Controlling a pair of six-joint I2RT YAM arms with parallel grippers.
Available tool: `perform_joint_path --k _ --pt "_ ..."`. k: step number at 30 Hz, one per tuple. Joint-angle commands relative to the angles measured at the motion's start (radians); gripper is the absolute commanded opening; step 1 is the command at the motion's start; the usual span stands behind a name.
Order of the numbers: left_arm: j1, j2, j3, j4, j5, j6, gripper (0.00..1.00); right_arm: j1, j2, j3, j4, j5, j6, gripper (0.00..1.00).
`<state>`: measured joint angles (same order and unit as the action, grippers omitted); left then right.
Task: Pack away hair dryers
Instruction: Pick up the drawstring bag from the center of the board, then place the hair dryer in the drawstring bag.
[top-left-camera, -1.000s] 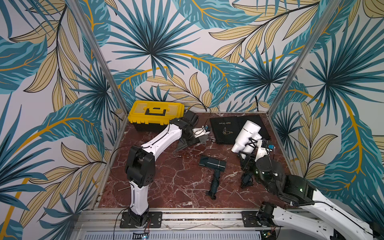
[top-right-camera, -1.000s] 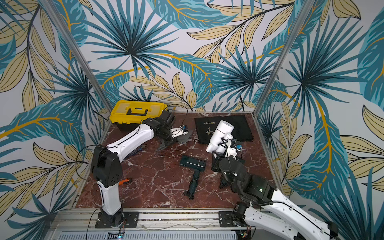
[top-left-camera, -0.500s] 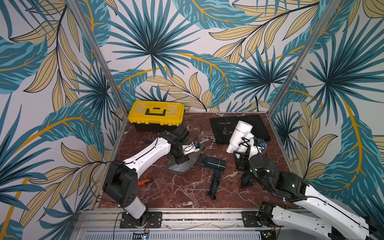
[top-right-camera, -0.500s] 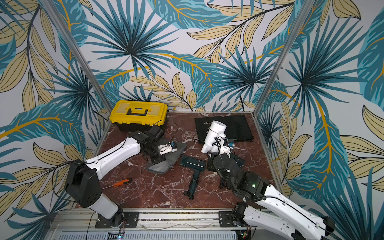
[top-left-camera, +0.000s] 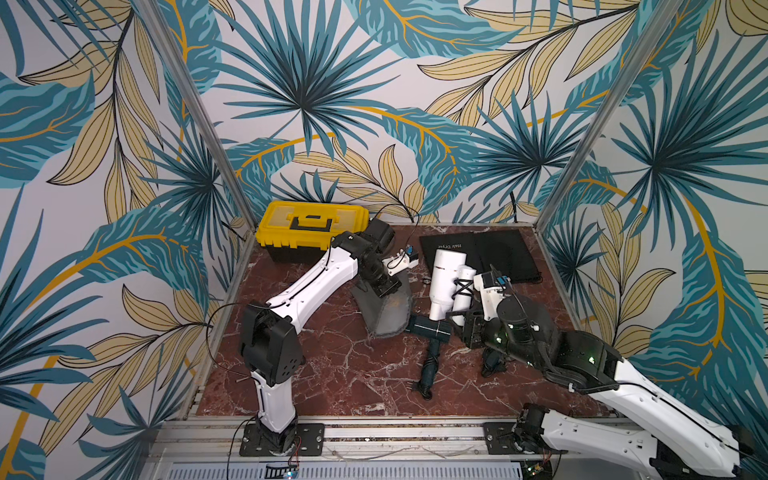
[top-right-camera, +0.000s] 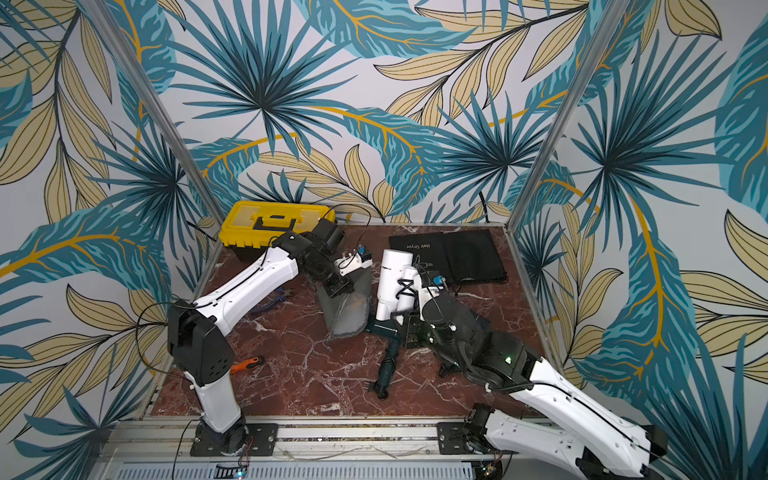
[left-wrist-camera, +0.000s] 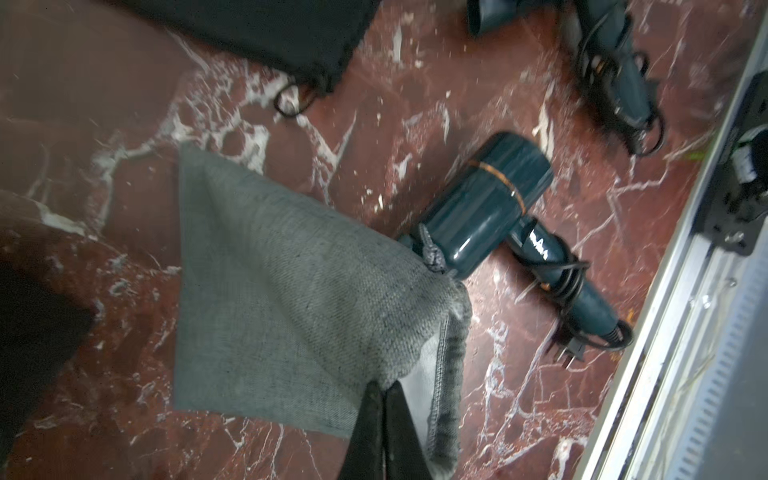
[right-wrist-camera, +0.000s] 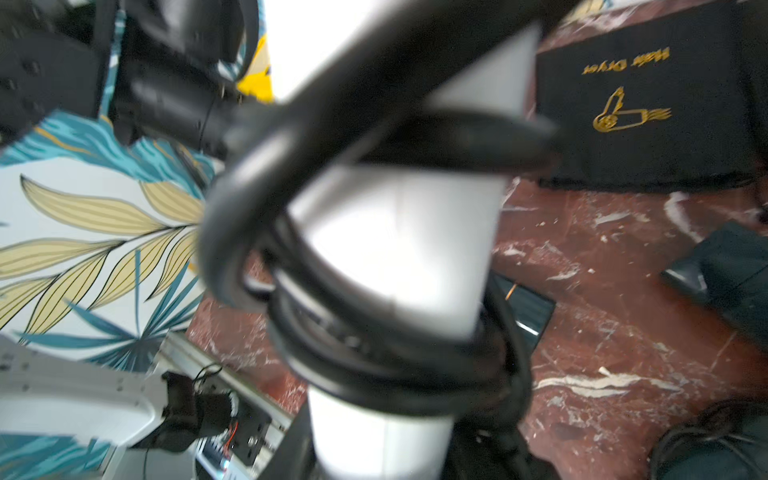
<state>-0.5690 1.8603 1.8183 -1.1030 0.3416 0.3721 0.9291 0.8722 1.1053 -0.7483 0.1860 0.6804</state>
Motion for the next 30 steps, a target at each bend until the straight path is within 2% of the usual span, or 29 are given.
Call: perform_joint_path --k 1,13,21,25,30 --pt "-0.005 0.035 0.102 -0.073 0.056 -0.074 0.00 -0.001 0.014 -0.012 -0.014 -0.175 0.000 0.00" --pt "-0.004 0.079 0.253 -0.079 0.139 -0.190 0.00 0.042 0.186 -0.023 -0.047 -0.145 0.011 0.00" --pt "-0.005 0.047 0.246 -0.079 0.184 -0.216 0.00 0.052 0.246 -0.038 -0.011 -0.102 0.049 0.00" --pt "-0.008 0.023 0.236 -0.080 0.180 -0.217 0.00 0.051 0.280 -0.028 -0.053 -0.055 0.078 0.00" --pt "-0.017 -0.009 0.226 -0.079 0.209 -0.229 0.00 0.050 0.282 -0.065 -0.011 -0.073 0.107 0.00"
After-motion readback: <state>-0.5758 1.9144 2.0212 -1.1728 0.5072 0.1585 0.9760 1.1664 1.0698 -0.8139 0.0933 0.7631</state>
